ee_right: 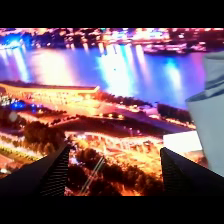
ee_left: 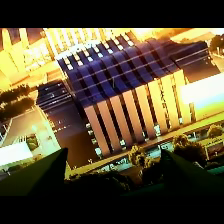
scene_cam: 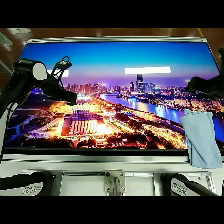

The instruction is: Fold the shirts.

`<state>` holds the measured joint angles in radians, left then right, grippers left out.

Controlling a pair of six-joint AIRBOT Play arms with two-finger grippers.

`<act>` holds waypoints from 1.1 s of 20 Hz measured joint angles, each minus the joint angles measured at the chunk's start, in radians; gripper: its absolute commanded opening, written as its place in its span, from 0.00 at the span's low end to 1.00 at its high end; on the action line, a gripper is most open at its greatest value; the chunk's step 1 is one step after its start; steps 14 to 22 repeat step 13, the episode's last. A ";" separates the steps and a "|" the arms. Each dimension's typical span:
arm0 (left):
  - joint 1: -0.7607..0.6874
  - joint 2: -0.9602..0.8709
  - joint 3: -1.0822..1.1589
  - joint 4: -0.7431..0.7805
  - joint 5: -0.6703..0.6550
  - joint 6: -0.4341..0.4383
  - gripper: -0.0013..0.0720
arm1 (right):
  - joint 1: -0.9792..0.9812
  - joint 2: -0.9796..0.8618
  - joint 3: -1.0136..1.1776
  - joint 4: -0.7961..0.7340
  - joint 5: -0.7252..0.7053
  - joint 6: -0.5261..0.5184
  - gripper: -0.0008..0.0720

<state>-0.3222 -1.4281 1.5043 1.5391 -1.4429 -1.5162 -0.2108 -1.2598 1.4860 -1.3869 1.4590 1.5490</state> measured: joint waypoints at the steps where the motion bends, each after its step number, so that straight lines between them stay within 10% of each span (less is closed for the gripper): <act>1: -0.006 -0.005 0.003 0.007 0.000 -0.001 1.00 | 0.034 -0.005 0.000 0.000 0.007 0.004 0.94; 22: -0.020 -0.020 0.010 0.031 0.005 0.014 1.00 | 0.204 -0.013 0.002 -0.003 0.027 0.018 0.94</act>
